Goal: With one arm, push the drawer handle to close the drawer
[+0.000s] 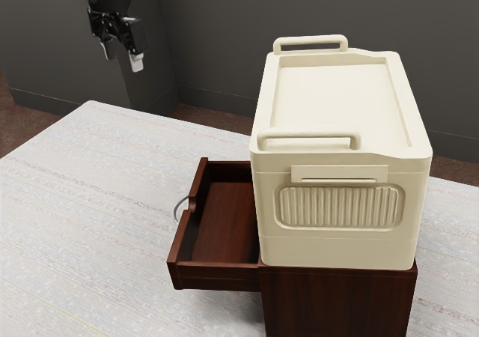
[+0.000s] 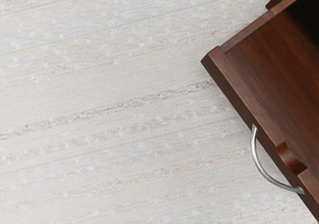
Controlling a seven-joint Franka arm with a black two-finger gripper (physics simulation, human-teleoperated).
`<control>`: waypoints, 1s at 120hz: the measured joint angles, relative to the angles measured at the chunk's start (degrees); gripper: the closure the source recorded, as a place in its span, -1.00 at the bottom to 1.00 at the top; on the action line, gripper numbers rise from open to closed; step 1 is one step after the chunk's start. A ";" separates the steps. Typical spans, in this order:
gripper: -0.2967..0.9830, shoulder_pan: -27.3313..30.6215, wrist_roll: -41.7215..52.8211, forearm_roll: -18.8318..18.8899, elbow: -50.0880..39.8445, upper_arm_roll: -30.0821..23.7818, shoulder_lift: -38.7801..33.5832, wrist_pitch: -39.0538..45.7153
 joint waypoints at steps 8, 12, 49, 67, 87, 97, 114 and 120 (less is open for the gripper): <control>-0.54 0.03 0.04 -0.02 -0.04 0.06 -0.02 -0.07; -0.54 0.04 0.05 0.01 -0.64 0.07 -0.23 -0.11; -0.42 -0.85 0.53 -0.04 -34.96 5.28 -22.29 4.58; 0.18 0.24 5.75 1.75 -47.06 10.87 -26.55 12.44; 0.50 -0.67 15.45 7.10 -58.31 11.17 -27.68 26.92; 0.58 -1.15 20.93 8.93 -61.44 11.10 -27.72 33.68; 0.64 -1.40 30.20 9.14 -63.28 11.06 -27.50 39.58; 0.65 -1.46 33.50 7.49 -63.63 11.03 -27.16 40.52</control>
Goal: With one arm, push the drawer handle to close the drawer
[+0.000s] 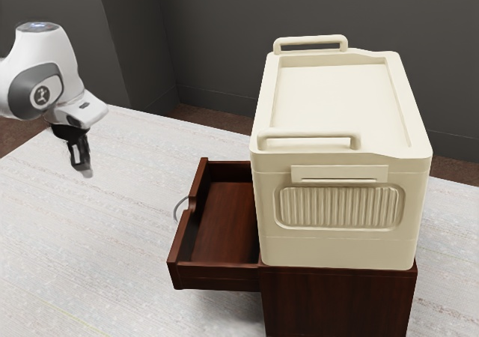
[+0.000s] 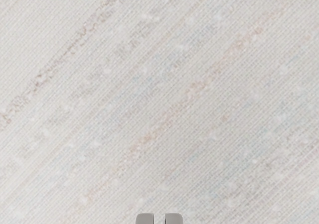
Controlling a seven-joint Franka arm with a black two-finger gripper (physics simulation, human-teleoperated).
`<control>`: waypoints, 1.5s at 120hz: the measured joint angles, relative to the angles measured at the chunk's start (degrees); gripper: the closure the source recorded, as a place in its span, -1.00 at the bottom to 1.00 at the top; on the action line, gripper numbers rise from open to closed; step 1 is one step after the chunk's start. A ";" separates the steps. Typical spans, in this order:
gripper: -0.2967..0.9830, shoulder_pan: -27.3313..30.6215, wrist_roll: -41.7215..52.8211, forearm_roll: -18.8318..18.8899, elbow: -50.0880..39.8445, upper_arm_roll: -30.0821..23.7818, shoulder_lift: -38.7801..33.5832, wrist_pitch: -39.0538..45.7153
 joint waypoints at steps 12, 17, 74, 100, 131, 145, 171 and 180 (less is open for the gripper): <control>0.67 -0.56 7.47 -5.51 0.14 0.34 4.36 1.55; 0.67 -0.62 10.45 -7.66 0.23 0.35 5.75 2.01; 0.69 -1.01 33.21 -17.54 1.62 -8.07 11.53 -0.26; 0.69 -0.81 38.77 -20.76 3.68 -11.12 13.98 -0.13; 0.68 -2.45 43.26 -23.71 4.86 -11.97 15.49 0.74; 0.68 -2.03 44.74 -25.03 5.37 -12.70 15.97 1.36; 0.69 -0.46 46.82 -27.09 7.62 -14.13 18.31 2.33; 0.70 -0.22 47.34 -27.86 7.90 -14.55 18.99 2.81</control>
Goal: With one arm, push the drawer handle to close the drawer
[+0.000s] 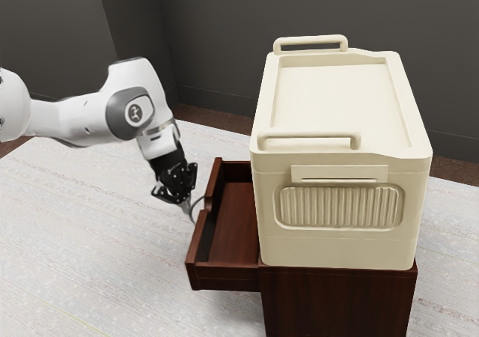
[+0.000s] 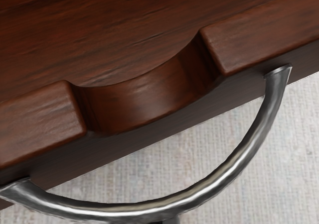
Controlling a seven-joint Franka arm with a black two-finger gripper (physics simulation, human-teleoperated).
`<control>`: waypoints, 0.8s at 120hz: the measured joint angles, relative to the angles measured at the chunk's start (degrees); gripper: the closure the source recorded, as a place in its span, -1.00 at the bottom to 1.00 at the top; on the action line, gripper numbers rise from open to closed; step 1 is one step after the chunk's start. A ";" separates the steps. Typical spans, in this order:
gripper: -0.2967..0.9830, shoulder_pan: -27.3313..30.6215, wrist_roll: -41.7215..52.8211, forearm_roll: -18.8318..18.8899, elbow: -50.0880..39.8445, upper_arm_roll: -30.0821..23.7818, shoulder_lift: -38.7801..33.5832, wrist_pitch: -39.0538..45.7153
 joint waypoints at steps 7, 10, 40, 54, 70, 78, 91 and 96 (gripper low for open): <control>0.70 0.18 0.27 -0.41 0.28 -0.62 0.44 0.36; 0.70 0.16 0.37 -0.55 0.44 -0.90 0.65 0.49; 0.68 -0.90 0.40 -1.40 1.63 -3.08 2.07 2.18; 0.68 -1.04 -0.25 -1.51 2.28 -3.79 2.59 2.91; 0.70 -0.78 -1.09 -2.36 2.59 -4.73 3.38 3.99; 0.69 -1.02 -1.51 -2.85 2.84 -5.05 3.73 4.61; 0.69 -1.70 -2.18 -3.61 3.88 -5.46 4.56 5.36; 0.69 -1.90 -2.43 -4.03 4.02 -5.50 4.81 5.71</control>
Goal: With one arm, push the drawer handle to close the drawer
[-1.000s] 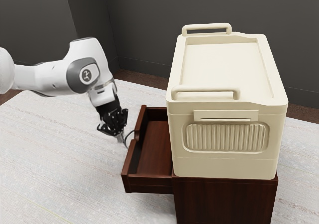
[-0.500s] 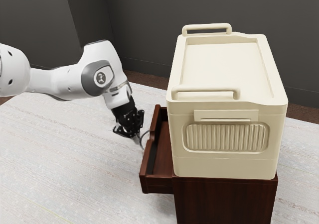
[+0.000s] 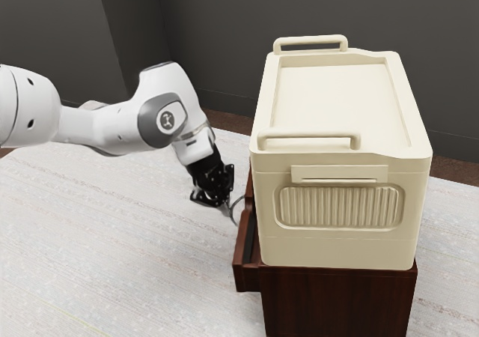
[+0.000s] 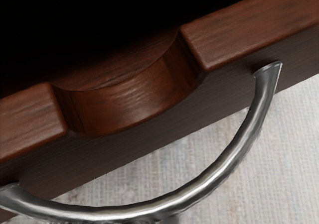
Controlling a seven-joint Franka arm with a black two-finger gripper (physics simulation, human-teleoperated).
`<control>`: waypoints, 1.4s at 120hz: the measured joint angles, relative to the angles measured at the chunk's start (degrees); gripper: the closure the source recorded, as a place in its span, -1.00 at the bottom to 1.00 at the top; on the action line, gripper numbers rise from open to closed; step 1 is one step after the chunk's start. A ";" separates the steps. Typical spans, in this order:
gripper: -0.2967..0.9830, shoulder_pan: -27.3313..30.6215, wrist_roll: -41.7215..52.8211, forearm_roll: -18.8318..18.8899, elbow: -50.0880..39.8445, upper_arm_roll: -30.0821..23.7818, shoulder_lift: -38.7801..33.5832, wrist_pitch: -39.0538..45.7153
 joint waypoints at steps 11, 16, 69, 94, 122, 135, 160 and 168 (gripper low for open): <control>0.69 -0.20 -0.51 -1.08 0.17 -0.06 0.48 0.92; 0.69 -0.28 -0.75 -1.65 0.43 -0.10 0.75 1.32; 0.69 -2.55 -2.55 -7.06 2.02 -0.64 3.27 5.03; 0.69 -2.61 -3.95 -6.59 -3.62 5.57 -1.48 4.56; 0.46 1.05 -15.59 9.62 12.10 16.31 -7.24 -13.54; 0.11 5.44 -24.97 15.89 18.03 16.65 -8.09 -21.44; -0.30 14.36 -43.07 20.49 22.15 16.19 -8.30 -30.64; -0.36 16.96 -47.64 20.92 22.29 16.22 -8.29 -31.70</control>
